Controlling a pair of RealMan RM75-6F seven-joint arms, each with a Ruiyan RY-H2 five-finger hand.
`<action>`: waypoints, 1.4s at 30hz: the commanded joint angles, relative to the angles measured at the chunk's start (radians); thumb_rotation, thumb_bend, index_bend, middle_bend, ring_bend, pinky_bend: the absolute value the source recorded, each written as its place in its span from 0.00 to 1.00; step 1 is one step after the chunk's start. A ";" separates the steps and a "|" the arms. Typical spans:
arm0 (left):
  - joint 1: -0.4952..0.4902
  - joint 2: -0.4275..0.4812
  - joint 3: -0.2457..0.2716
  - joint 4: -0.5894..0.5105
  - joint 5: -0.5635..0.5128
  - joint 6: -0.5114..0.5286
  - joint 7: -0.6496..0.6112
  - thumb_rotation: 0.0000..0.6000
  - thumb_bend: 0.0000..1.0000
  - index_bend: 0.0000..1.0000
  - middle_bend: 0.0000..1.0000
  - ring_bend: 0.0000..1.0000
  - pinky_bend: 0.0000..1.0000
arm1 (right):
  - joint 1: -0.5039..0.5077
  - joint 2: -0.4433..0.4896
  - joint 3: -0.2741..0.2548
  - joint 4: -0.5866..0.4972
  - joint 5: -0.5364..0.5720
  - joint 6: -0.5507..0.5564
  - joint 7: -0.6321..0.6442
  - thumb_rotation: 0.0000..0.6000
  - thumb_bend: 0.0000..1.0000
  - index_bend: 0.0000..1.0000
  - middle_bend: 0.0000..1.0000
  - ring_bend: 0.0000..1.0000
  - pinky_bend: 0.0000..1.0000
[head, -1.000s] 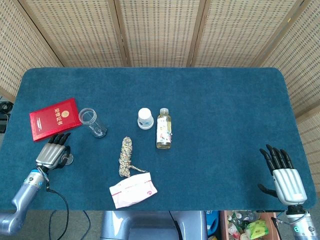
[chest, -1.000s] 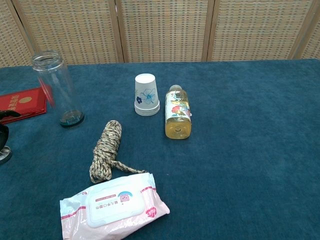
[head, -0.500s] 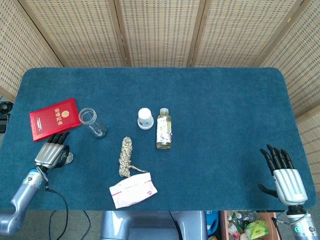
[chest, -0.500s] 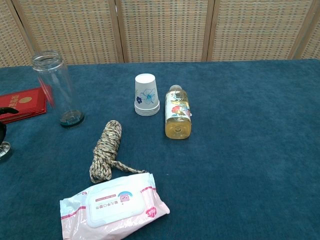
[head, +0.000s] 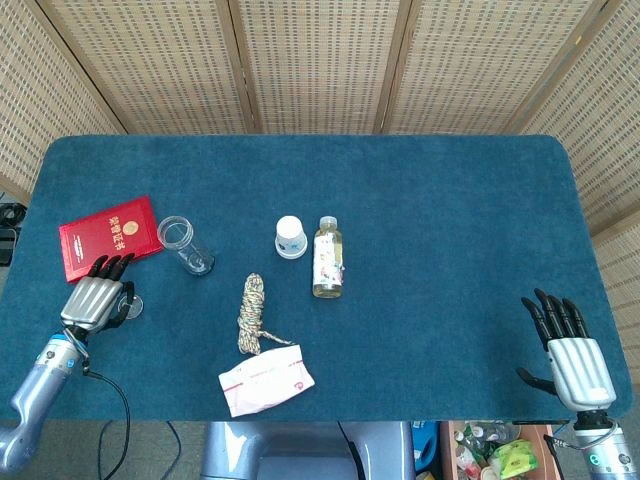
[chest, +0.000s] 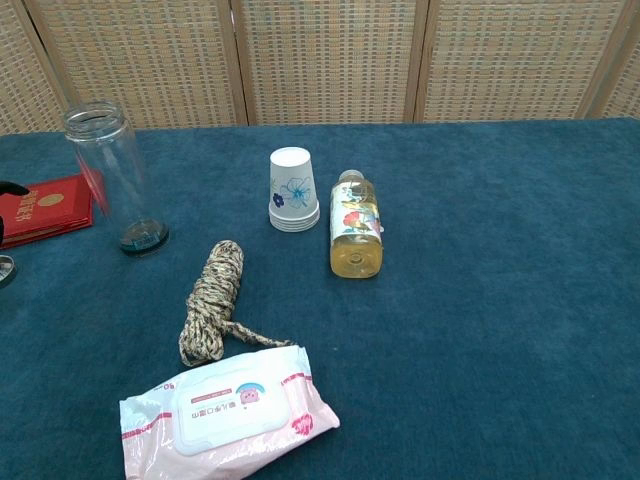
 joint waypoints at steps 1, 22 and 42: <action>-0.002 0.046 -0.012 -0.060 0.014 0.026 0.003 1.00 0.47 0.58 0.00 0.00 0.00 | 0.000 0.001 -0.001 0.000 -0.001 0.000 0.001 1.00 0.00 0.07 0.00 0.00 0.00; -0.088 0.321 -0.143 -0.396 -0.054 0.026 0.042 1.00 0.47 0.58 0.00 0.00 0.00 | 0.000 0.003 -0.001 0.002 0.000 -0.005 0.013 1.00 0.00 0.07 0.00 0.00 0.00; -0.325 0.280 -0.249 -0.364 -0.398 -0.102 0.202 1.00 0.47 0.58 0.00 0.00 0.00 | 0.020 -0.012 0.008 0.035 0.052 -0.065 0.033 1.00 0.00 0.07 0.00 0.00 0.00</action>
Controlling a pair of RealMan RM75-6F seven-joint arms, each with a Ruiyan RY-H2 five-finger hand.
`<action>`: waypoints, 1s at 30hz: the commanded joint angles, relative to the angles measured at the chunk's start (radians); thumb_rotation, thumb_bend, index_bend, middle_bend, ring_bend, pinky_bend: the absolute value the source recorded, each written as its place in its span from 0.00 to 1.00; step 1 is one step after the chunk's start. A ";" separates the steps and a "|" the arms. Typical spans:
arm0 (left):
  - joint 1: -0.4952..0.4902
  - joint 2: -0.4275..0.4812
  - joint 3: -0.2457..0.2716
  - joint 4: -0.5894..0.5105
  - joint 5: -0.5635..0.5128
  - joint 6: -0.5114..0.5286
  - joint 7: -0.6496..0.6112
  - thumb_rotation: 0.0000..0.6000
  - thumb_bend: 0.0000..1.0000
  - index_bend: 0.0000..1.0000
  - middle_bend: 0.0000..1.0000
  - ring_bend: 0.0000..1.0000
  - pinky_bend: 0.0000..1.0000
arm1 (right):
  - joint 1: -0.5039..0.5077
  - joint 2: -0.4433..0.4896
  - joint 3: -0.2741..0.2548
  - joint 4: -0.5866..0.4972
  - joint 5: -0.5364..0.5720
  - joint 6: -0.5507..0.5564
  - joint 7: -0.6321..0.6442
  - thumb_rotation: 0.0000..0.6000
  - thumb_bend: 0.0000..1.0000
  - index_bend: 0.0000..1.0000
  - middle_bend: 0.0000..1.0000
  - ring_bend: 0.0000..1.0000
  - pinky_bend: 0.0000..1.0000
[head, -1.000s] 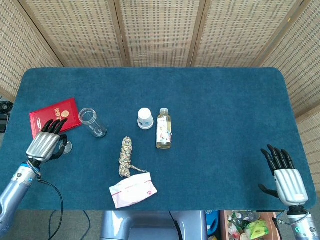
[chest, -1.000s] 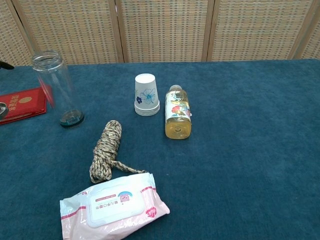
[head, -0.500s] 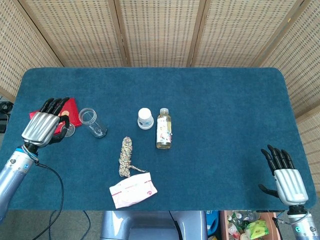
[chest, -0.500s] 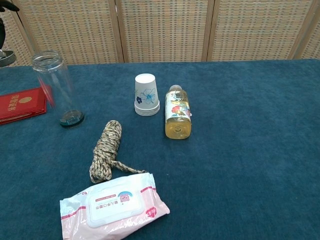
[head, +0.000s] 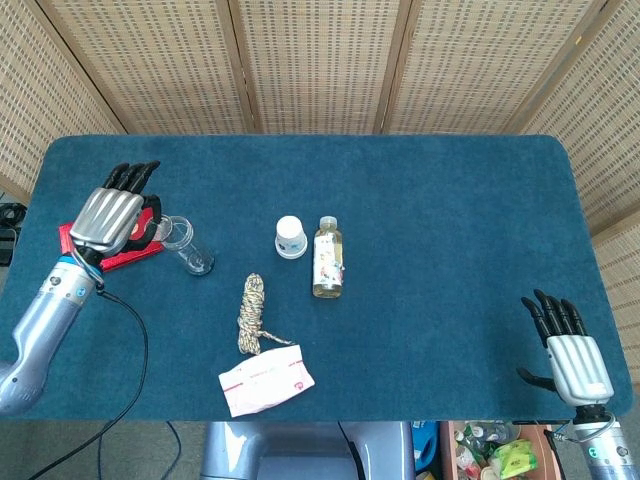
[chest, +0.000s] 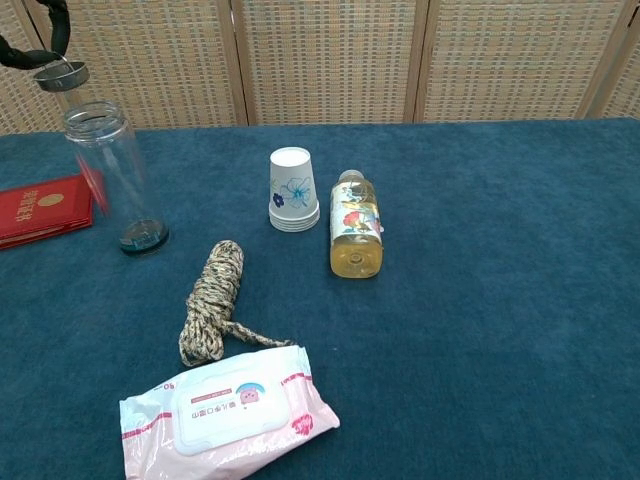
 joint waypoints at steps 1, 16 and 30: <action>-0.038 -0.026 -0.005 0.022 -0.043 -0.011 0.032 1.00 0.47 0.58 0.00 0.00 0.00 | 0.002 -0.001 0.002 0.005 0.007 -0.007 0.005 1.00 0.00 0.07 0.00 0.00 0.00; -0.121 -0.093 0.039 0.072 -0.146 -0.014 0.109 1.00 0.47 0.58 0.00 0.00 0.00 | 0.006 -0.004 0.009 0.022 0.032 -0.021 0.028 1.00 0.00 0.07 0.00 0.00 0.00; -0.125 -0.088 0.074 0.071 -0.154 -0.002 0.100 1.00 0.47 0.58 0.00 0.00 0.00 | 0.008 -0.009 0.010 0.022 0.031 -0.019 0.023 1.00 0.00 0.07 0.00 0.00 0.00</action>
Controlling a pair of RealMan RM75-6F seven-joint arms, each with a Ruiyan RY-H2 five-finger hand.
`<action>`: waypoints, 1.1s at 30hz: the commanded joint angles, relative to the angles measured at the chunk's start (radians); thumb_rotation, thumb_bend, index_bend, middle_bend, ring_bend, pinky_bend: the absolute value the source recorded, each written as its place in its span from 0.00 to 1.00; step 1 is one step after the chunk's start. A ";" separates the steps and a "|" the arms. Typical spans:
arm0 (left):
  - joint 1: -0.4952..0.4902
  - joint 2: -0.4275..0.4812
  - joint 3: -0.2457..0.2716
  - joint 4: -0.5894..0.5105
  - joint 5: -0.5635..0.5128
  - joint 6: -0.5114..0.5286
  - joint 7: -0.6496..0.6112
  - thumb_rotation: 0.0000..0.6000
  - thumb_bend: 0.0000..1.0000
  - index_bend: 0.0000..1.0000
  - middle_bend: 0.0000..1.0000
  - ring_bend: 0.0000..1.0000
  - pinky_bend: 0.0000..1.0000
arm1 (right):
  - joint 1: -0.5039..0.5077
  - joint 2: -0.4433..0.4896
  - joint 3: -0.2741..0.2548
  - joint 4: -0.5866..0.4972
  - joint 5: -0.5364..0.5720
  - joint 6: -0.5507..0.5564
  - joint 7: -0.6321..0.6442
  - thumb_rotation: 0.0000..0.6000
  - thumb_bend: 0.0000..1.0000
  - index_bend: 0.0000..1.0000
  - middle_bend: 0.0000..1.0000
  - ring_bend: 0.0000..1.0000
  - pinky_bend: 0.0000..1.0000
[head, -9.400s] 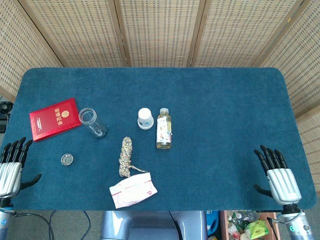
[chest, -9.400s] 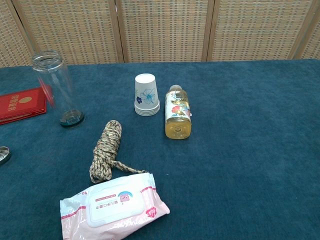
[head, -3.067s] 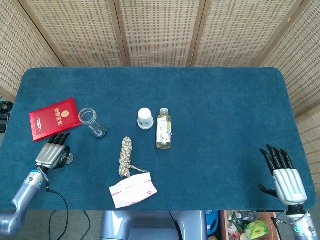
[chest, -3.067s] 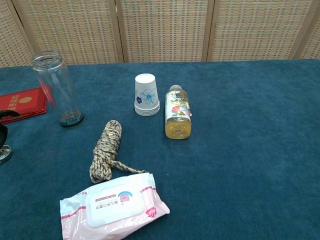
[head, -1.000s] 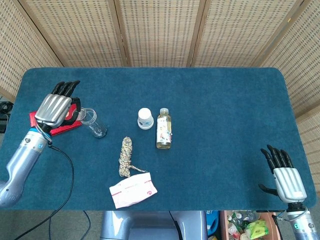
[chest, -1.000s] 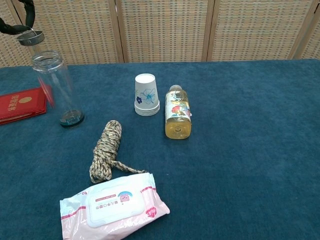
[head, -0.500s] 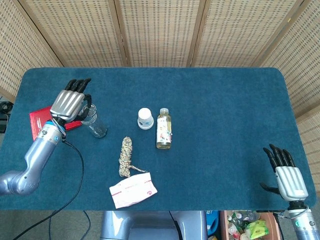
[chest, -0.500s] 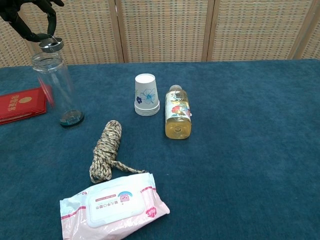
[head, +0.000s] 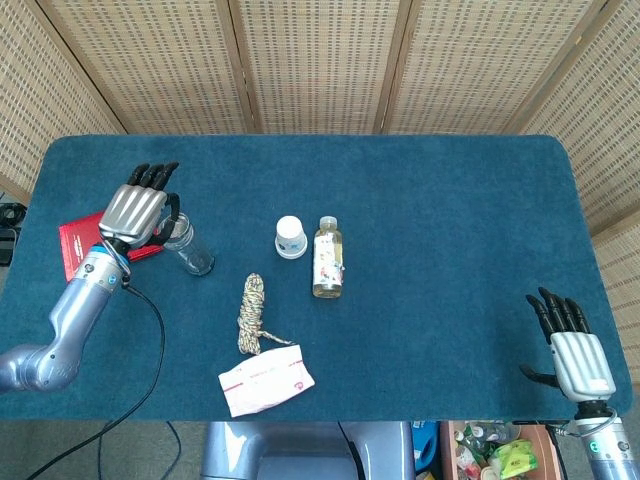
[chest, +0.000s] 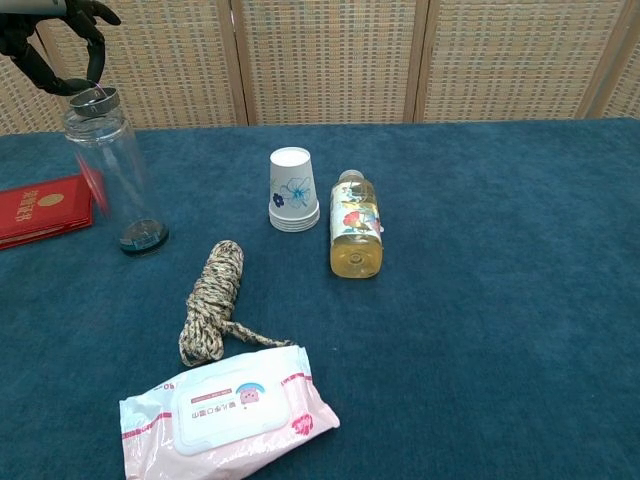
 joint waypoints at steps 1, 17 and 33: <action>-0.001 -0.002 0.005 0.001 0.001 0.000 -0.003 1.00 0.47 0.58 0.00 0.00 0.00 | 0.000 0.000 0.001 0.000 0.001 0.000 0.000 1.00 0.00 0.07 0.00 0.00 0.00; -0.010 -0.009 0.030 0.001 -0.018 0.012 0.006 1.00 0.47 0.58 0.00 0.00 0.00 | -0.001 0.001 0.001 -0.001 -0.002 0.008 0.005 1.00 0.00 0.07 0.00 0.00 0.00; -0.020 -0.010 0.044 -0.003 -0.024 0.040 0.033 1.00 0.46 0.15 0.00 0.00 0.00 | -0.001 -0.001 0.003 0.000 -0.002 0.010 0.007 1.00 0.00 0.07 0.00 0.00 0.00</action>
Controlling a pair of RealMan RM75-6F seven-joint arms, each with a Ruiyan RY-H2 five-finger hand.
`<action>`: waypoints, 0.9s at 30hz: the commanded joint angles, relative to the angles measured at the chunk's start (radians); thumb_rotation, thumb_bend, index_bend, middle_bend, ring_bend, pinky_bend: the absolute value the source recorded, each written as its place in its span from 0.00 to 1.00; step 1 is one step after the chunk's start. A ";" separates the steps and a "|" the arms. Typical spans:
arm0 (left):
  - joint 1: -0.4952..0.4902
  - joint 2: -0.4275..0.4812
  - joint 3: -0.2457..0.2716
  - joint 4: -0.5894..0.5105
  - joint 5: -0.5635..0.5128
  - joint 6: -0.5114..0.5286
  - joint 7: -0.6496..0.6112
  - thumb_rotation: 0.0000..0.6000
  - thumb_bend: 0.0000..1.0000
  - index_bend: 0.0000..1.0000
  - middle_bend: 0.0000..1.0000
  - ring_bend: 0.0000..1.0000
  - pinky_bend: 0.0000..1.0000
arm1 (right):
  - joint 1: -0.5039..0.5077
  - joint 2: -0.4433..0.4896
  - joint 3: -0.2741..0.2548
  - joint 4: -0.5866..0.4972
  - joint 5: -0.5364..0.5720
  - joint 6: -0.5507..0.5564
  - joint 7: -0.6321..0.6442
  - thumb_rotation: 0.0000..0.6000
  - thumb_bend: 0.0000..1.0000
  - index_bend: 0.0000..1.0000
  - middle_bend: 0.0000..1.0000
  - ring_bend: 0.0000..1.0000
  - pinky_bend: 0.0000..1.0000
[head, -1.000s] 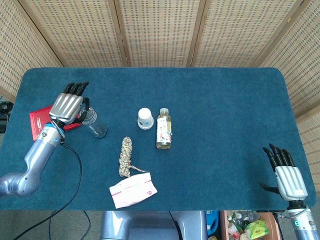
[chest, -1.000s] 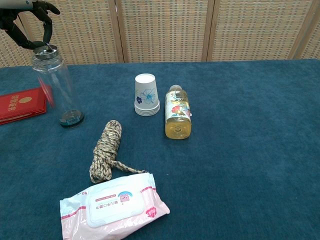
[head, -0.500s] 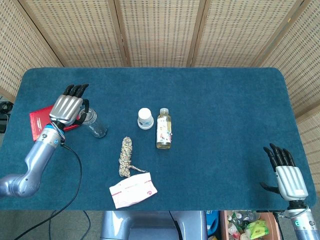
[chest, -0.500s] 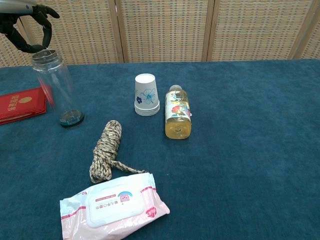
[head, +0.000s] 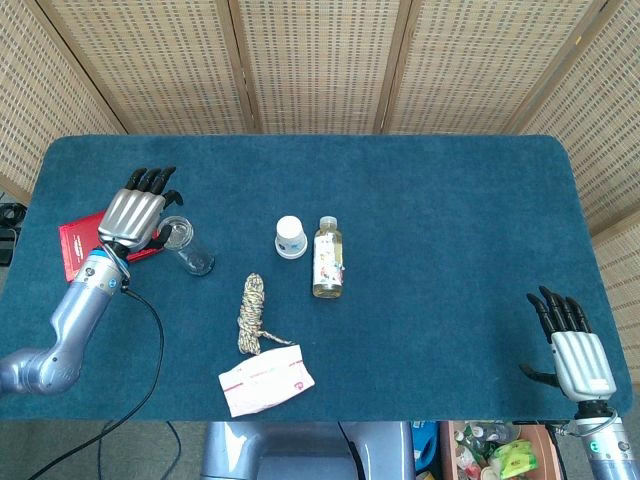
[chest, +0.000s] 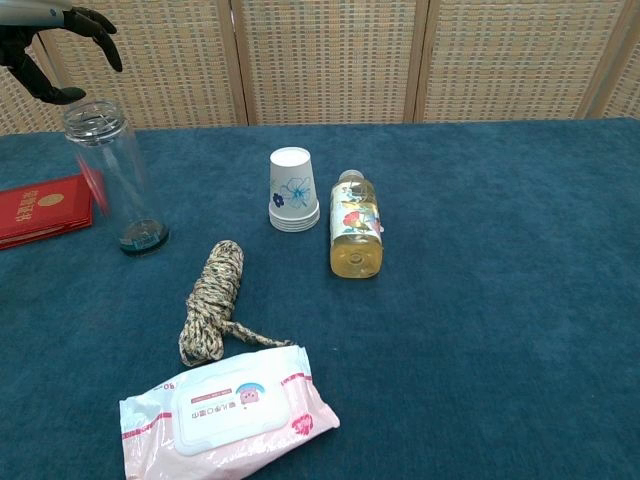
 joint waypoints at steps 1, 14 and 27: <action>-0.002 -0.003 0.004 0.000 0.002 0.007 0.010 1.00 0.46 0.14 0.00 0.00 0.00 | -0.001 0.000 0.001 0.001 0.001 0.002 0.003 1.00 0.00 0.07 0.00 0.00 0.00; 0.047 0.032 -0.022 -0.070 0.066 0.089 -0.071 1.00 0.46 0.11 0.00 0.00 0.00 | -0.001 0.001 0.002 0.003 0.001 0.003 0.009 1.00 0.00 0.07 0.00 0.00 0.00; 0.364 0.010 0.145 -0.167 0.530 0.461 -0.228 1.00 0.39 0.00 0.00 0.00 0.00 | -0.004 0.005 -0.007 -0.013 -0.030 0.023 -0.009 1.00 0.00 0.07 0.00 0.00 0.00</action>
